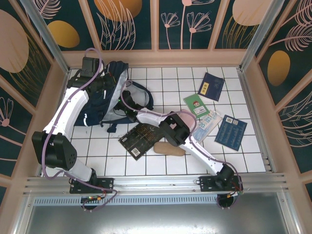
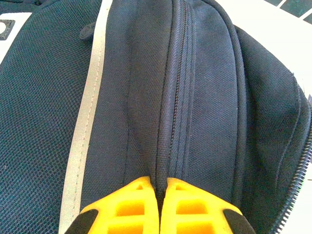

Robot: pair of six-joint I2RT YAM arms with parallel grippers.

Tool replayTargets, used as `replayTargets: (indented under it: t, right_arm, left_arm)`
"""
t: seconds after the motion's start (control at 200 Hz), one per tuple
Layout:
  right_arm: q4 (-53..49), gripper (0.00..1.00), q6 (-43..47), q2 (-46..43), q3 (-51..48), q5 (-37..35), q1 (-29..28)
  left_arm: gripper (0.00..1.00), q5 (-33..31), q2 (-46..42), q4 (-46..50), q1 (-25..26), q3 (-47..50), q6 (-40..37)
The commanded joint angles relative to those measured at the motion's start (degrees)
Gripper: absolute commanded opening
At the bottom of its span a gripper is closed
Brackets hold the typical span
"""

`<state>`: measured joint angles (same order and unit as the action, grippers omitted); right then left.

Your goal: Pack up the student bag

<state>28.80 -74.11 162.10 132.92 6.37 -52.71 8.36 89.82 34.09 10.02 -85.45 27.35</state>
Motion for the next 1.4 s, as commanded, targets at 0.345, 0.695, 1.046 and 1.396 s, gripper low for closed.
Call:
replayTargets:
  t: [0.345,0.695,1.046,1.396]
  right_arm:
    - [0.6,0.71,5.0,-11.0,-9.6,4.5,0.7]
    - [-7.9,0.68,9.1,-20.9,-19.0,4.2,2.7]
    - [-11.6,0.0,8.1,-19.8,-19.9,6.4,3.4]
    - [3.0,0.0,3.9,-12.3,-11.9,17.4,3.2]
  left_arm:
    - [0.0,1.9,-3.2,-7.7,0.5,0.1,0.1]
    - [0.0,2.4,-3.3,-9.4,-0.6,2.2,-0.3]
    - [0.0,3.8,-3.7,-10.0,-0.7,2.6,0.3]
    - [0.0,7.7,-4.8,-10.7,-0.7,3.1,2.4]
